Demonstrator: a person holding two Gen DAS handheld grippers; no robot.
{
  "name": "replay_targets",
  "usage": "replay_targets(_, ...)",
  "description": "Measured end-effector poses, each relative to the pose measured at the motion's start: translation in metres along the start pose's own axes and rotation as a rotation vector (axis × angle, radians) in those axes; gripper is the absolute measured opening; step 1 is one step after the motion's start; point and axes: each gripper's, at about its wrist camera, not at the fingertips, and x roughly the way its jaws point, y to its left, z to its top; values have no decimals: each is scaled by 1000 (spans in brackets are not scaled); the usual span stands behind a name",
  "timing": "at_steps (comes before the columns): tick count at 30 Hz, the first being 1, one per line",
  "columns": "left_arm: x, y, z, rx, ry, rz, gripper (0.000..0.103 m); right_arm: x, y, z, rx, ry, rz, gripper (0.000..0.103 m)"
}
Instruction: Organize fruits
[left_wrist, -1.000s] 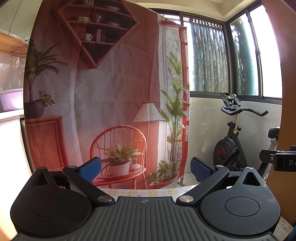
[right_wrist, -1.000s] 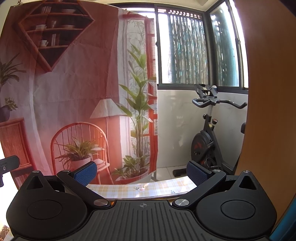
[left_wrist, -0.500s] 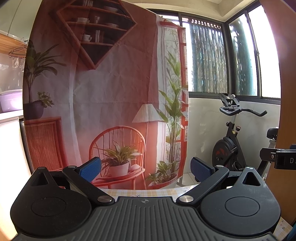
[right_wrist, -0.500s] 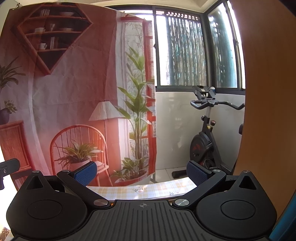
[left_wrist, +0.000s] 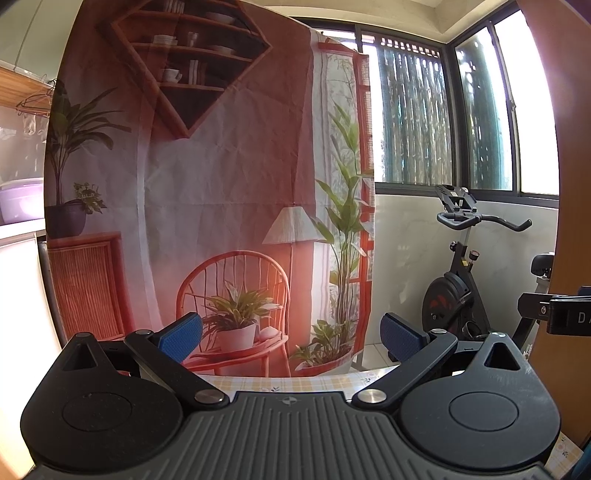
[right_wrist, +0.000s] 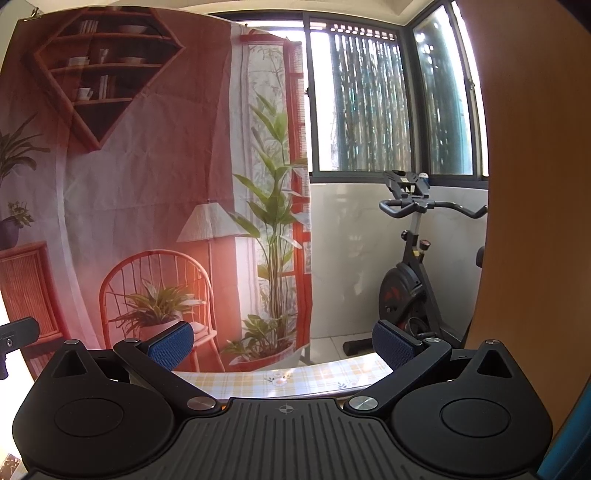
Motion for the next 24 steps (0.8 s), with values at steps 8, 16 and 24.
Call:
replay_targets(8, 0, 1, 0, -1, 1, 1, 103, 0, 0, 0, -1, -1, -1, 103)
replay_targets(16, 13, 8, -6, -24, 57, 7, 103, 2, -4, -2, 15, 7, 15, 103)
replay_targets(24, 73, 37, -33, -103, 202, 26, 103, 40, -22, -24, 51, 61, 44, 103)
